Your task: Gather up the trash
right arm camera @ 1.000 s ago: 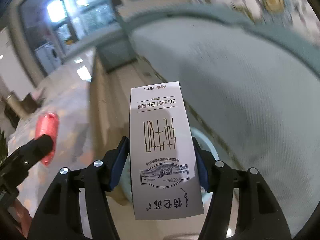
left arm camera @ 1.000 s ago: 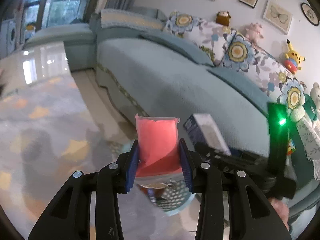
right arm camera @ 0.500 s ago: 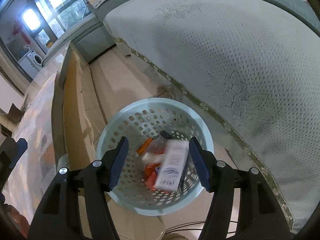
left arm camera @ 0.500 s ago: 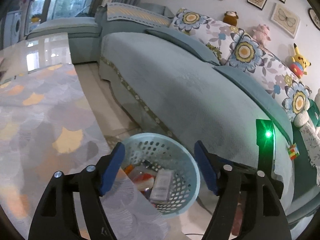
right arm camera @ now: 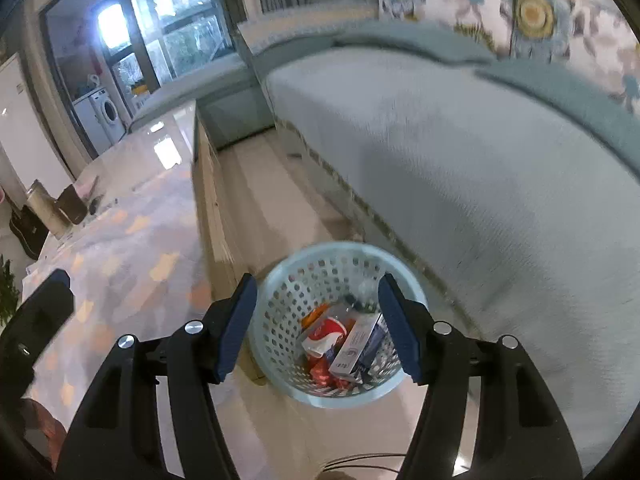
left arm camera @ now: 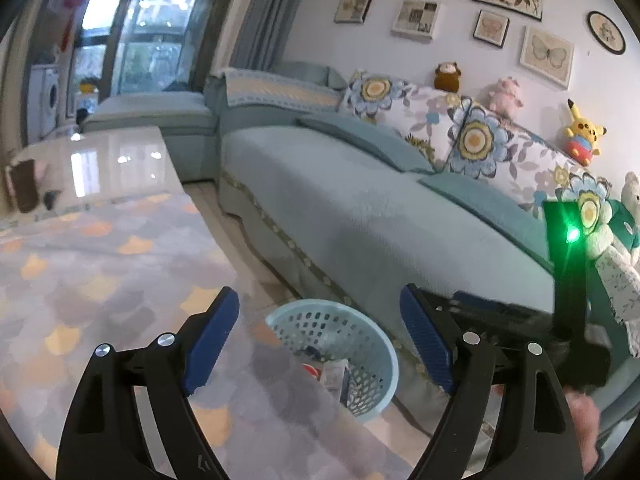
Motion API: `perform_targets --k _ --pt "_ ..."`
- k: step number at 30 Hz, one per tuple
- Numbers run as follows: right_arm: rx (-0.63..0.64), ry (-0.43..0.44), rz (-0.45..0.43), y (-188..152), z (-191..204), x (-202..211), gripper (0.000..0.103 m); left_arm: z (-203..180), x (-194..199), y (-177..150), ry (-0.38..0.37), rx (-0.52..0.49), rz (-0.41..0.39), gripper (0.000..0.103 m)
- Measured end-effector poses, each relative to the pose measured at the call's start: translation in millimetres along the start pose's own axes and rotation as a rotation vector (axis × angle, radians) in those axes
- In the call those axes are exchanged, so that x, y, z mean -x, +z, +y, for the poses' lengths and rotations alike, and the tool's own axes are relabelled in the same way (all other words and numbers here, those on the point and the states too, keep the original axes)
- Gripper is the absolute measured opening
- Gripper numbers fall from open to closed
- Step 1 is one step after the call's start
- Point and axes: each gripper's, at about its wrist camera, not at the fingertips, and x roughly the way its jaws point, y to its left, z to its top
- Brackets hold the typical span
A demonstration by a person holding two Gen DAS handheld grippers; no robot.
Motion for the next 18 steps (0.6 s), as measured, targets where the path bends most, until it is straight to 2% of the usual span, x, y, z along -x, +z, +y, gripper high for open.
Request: perform_targets --k 3,7,14,18 --pt "0.01 -0.011 -0.052 -2 11 34 0.061 0 25 -2 0.005 -0.008 -0.017 0.081" --pt "0.019 -0.041 -0.102 -10 24 59 0.061 0 49 1 0.038 -0.043 -0.034 0.081" --pt "0.008 -0.032 -0.246 -33 49 83 0.062 10 81 0 0.122 -0.083 -0.088 0.086" --pt "0.031 -0.047 -0.263 -34 58 85 0.063 14 86 3 0.159 -0.114 -0.099 0.089"
